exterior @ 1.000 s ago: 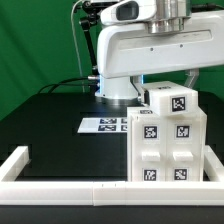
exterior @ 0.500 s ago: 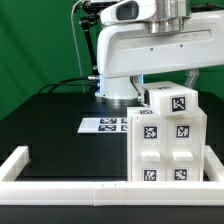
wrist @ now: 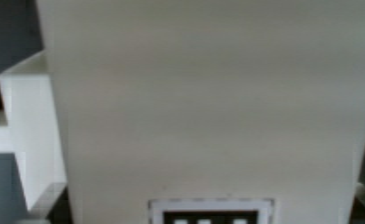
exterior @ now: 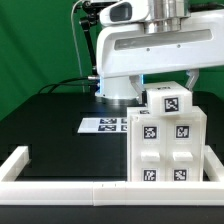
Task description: Assemble cabinet
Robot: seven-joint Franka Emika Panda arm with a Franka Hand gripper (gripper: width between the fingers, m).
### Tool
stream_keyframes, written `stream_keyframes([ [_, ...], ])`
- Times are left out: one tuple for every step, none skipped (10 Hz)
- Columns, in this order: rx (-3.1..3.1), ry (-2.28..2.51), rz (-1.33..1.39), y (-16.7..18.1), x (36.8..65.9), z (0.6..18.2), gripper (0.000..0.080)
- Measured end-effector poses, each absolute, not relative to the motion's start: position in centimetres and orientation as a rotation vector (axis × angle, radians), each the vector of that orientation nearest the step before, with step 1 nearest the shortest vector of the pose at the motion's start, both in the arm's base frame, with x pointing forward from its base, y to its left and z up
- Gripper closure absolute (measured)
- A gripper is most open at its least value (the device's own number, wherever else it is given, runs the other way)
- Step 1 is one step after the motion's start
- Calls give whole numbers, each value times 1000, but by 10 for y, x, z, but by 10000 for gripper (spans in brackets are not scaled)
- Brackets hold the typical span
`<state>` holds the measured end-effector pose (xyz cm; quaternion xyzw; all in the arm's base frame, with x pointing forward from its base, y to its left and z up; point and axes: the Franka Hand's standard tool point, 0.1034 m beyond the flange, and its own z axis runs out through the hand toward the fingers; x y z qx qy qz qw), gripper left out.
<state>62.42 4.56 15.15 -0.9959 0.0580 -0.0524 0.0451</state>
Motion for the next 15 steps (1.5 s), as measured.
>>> stream_keyframes([
  [-3013,363,-196,45,623,151,256],
  [-2980,512,-231,45,621,151,256],
  [-2928,683,-236,47,619,151,256],
  [-2895,778,-228,49,619,151,256],
  [-2827,941,-209,50,619,151,256],
  [-2773,1061,-188,51,618,151,256],
  [-2729,1135,-170,51,618,151,256],
  [-2672,1227,-154,50,618,151,256],
  [-2630,1298,-144,51,618,150,256],
  [-2571,1405,-129,53,618,150,256],
  [-2515,1497,-115,56,617,150,256],
  [-2461,1582,-96,60,616,150,256],
  [-2412,1663,-65,63,615,150,256],
  [-2384,1708,-53,63,615,150,256],
  [-2258,1876,-25,64,614,150,256],
])
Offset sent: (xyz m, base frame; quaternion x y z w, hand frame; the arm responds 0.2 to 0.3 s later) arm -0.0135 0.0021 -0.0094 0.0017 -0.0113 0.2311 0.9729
